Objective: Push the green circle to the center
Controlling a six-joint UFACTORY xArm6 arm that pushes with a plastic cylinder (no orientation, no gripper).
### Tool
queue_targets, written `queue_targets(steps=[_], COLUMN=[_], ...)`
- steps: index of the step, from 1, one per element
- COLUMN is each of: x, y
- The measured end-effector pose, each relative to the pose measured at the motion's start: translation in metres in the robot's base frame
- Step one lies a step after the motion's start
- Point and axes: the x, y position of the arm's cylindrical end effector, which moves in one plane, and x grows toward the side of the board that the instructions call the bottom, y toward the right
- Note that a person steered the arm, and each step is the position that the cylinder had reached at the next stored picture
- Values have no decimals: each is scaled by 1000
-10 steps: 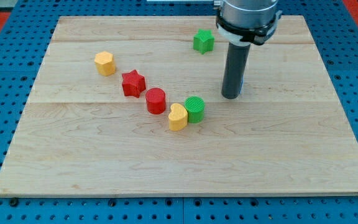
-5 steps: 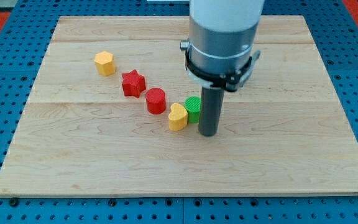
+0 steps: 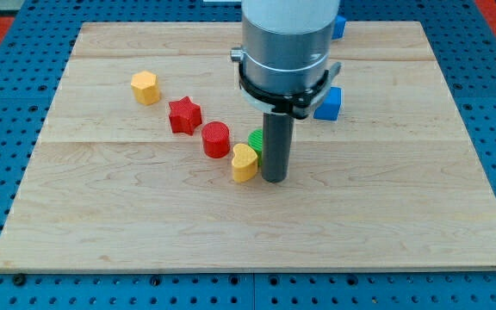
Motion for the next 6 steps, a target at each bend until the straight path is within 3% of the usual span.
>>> queue_targets(steps=[5,6], x=[-70,-81], y=[-21,-53])
